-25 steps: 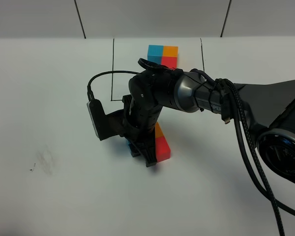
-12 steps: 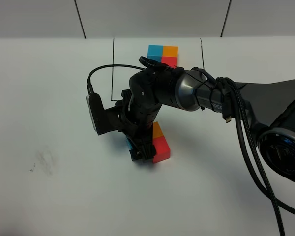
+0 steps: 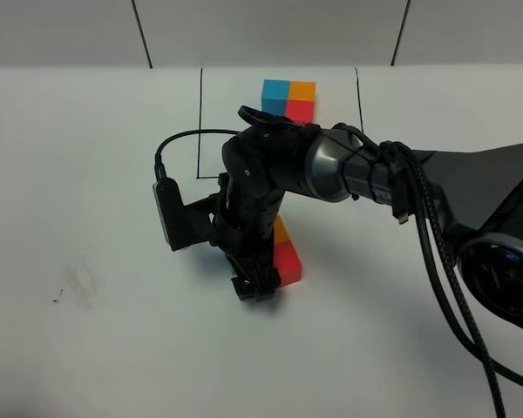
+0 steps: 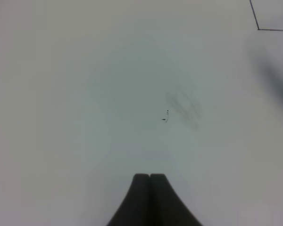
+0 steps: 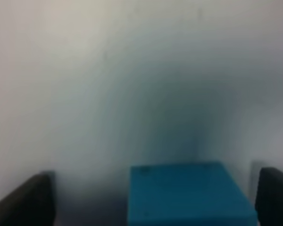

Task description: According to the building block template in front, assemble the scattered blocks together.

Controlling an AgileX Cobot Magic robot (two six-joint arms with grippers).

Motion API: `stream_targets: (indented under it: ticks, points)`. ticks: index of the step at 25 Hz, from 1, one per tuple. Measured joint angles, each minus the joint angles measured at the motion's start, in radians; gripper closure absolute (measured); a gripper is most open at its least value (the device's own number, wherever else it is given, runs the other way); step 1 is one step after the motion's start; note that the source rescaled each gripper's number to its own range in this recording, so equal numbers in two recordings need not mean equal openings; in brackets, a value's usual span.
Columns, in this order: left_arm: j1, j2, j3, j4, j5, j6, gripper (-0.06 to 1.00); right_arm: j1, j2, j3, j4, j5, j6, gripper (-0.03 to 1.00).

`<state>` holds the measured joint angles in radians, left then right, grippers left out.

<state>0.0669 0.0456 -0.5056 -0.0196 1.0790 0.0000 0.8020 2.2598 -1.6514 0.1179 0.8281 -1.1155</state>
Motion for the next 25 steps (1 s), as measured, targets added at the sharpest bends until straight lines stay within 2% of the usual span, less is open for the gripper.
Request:
stream_targets:
  ticks: [12, 15, 16, 18, 20, 22, 25]
  points:
    - [0.0, 0.0, 0.0, 0.0, 0.0, 0.0, 0.94, 0.019, -0.173, 0.002, -0.111, 0.037, 0.086, 0.13]
    - [0.0, 0.0, 0.0, 0.0, 0.0, 0.0, 0.94, 0.019, -0.203, 0.002, -0.175, 0.064, 0.123, 0.18]
    - [0.0, 0.0, 0.0, 0.0, 0.0, 0.0, 0.94, 0.018, -0.212, 0.002, -0.19, 0.077, 0.132, 0.21]
    - [0.0, 0.0, 0.0, 0.0, 0.0, 0.0, 0.94, 0.016, -0.23, 0.002, -0.222, 0.102, 0.146, 0.35]
    - [0.0, 0.0, 0.0, 0.0, 0.0, 0.0, 0.94, 0.008, -0.243, 0.002, -0.242, 0.13, 0.166, 0.55]
    - [0.0, 0.0, 0.0, 0.0, 0.0, 0.0, 0.94, -0.004, -0.251, 0.002, -0.257, 0.156, 0.194, 0.8]
    - [0.0, 0.0, 0.0, 0.0, 0.0, 0.0, 0.94, -0.034, -0.254, 0.003, -0.255, 0.19, 0.249, 0.94]
